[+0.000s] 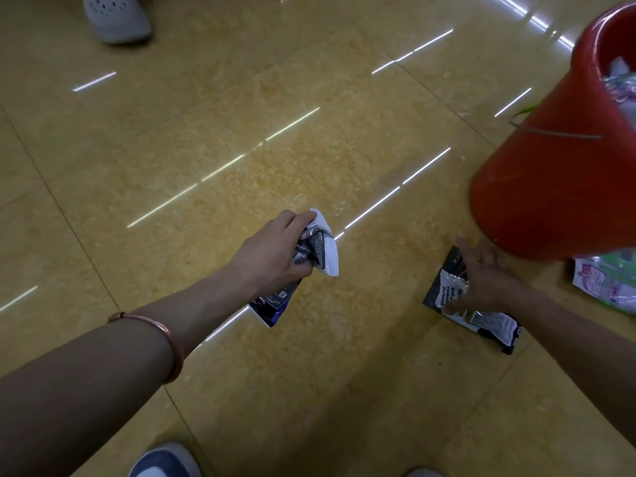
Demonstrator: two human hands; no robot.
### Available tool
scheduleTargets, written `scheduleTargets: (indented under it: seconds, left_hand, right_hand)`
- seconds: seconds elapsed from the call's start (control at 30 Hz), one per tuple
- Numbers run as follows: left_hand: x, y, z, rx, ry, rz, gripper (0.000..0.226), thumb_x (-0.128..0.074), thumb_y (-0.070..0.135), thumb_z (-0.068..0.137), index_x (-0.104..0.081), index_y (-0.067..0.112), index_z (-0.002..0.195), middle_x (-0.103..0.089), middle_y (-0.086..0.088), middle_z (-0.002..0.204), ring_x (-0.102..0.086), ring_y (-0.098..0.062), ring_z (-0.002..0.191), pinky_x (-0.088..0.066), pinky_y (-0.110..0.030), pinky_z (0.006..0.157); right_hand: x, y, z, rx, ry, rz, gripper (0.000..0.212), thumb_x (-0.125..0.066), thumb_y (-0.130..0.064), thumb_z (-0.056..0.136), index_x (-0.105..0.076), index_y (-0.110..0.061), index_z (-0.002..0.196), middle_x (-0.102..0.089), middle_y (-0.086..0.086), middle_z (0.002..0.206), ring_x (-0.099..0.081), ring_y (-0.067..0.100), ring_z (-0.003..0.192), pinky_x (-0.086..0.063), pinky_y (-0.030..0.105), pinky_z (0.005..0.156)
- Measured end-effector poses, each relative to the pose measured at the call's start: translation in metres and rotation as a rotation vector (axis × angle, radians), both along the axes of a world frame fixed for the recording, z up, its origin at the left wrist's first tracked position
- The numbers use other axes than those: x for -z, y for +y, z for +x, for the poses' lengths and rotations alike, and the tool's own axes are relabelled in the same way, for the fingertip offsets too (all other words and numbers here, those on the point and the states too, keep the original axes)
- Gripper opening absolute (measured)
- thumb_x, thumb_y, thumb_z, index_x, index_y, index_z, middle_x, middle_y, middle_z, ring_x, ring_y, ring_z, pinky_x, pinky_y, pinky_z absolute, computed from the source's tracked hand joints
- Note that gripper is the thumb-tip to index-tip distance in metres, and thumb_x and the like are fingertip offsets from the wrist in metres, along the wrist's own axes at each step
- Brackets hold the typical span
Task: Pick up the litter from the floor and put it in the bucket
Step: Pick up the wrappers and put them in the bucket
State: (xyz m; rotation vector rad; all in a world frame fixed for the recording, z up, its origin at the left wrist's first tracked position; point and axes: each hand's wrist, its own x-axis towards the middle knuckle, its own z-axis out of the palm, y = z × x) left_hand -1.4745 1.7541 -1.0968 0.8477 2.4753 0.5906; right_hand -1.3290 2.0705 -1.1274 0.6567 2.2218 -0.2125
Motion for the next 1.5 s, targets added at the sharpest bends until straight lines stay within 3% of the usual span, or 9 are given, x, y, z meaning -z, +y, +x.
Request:
scheduleTargets:
  seconds: [0.23, 0.53, 0.8, 1.0, 1.13, 1.3, 1.4, 1.5]
  left_hand:
    - [0.015, 0.027, 0.015, 0.081, -0.010, 0.011, 0.070, -0.064, 0.035, 0.081, -0.029, 0.027, 0.142, -0.041, 0.005, 0.130, -0.050, -0.018, 0.109, -0.050, -0.042, 0.082]
    - [0.021, 0.061, 0.025, 0.164, -0.041, 0.030, 0.074, -0.066, 0.041, 0.080, -0.029, 0.027, 0.143, -0.041, 0.004, 0.131, -0.051, -0.019, 0.110, -0.048, -0.038, 0.084]
    - [0.020, 0.073, 0.040, 0.225, -0.053, 0.035, 0.072, -0.066, 0.041, 0.082, -0.029, 0.027, 0.142, -0.041, 0.005, 0.128, -0.051, -0.016, 0.106, -0.049, -0.037, 0.083]
    - [0.019, 0.064, 0.041, 0.221, -0.061, 0.019, 0.075, -0.066, 0.042, 0.081, -0.028, 0.026, 0.144, -0.041, 0.005, 0.128, -0.052, -0.017, 0.106, -0.049, -0.037, 0.082]
    - [0.016, 0.056, 0.036, 0.185, -0.078, 0.045, 0.076, -0.066, 0.041, 0.081, -0.027, 0.026, 0.144, -0.040, 0.005, 0.129, -0.051, -0.016, 0.108, -0.048, -0.037, 0.085]
    - [0.004, 0.045, 0.021, 0.059, -0.103, 0.177, 0.077, -0.071, 0.032, 0.079, -0.031, 0.021, 0.143, -0.042, 0.005, 0.124, -0.046, -0.009, 0.103, -0.039, -0.025, 0.084]
    - [-0.014, 0.039, 0.008, -0.004, -0.105, 0.277, 0.077, -0.074, 0.032, 0.075, -0.035, 0.021, 0.141, -0.044, 0.007, 0.118, -0.045, -0.005, 0.103, -0.038, -0.022, 0.085]
    - [-0.048, 0.038, 0.000, -0.026, -0.083, 0.332, 0.076, -0.076, 0.029, 0.074, -0.037, 0.023, 0.140, -0.043, 0.011, 0.114, -0.044, 0.001, 0.099, -0.034, -0.005, 0.080]
  right_hand:
    - [0.003, 0.010, 0.015, -0.012, -0.067, 0.017, 0.148, -0.079, -0.064, 0.054, 0.039, -0.030, 0.137, 0.027, 0.026, 0.151, 0.019, 0.041, 0.142, -0.002, 0.048, 0.117]
    - [0.020, 0.025, 0.054, 0.000, -0.088, 0.060, 0.153, -0.083, -0.060, 0.052, 0.037, -0.026, 0.139, 0.027, 0.025, 0.151, 0.016, 0.045, 0.141, -0.002, 0.052, 0.115]
    - [0.031, 0.013, 0.067, -0.151, 0.095, 0.202, 0.130, -0.070, -0.065, 0.066, 0.021, -0.020, 0.147, -0.023, 0.021, 0.143, -0.029, 0.039, 0.131, -0.022, 0.049, 0.112]
    - [0.028, -0.019, 0.051, -0.081, 0.173, 0.098, 0.117, -0.065, -0.062, 0.072, 0.010, -0.017, 0.149, -0.027, 0.019, 0.141, -0.032, 0.035, 0.128, -0.035, 0.045, 0.102]
    - [0.008, -0.049, 0.020, 0.082, 0.397, -0.117, 0.109, -0.065, -0.059, 0.072, 0.002, -0.024, 0.149, -0.026, 0.012, 0.139, -0.029, 0.030, 0.128, -0.039, 0.043, 0.098]
    - [-0.024, -0.071, -0.018, 0.125, 0.535, -0.198, 0.110, -0.056, -0.075, 0.063, -0.004, -0.031, 0.149, -0.029, 0.009, 0.130, -0.035, 0.028, 0.121, -0.042, 0.044, 0.098]
    - [-0.039, -0.074, -0.029, 0.134, 0.561, -0.200, 0.103, -0.061, -0.067, 0.069, -0.006, -0.033, 0.149, -0.030, 0.006, 0.126, -0.040, 0.027, 0.116, -0.046, 0.046, 0.094]
    - [-0.074, -0.077, -0.034, 0.194, 0.623, -0.242, 0.101, -0.065, -0.060, 0.070, -0.009, -0.034, 0.149, -0.031, 0.002, 0.119, -0.044, 0.023, 0.108, -0.048, 0.041, 0.091]
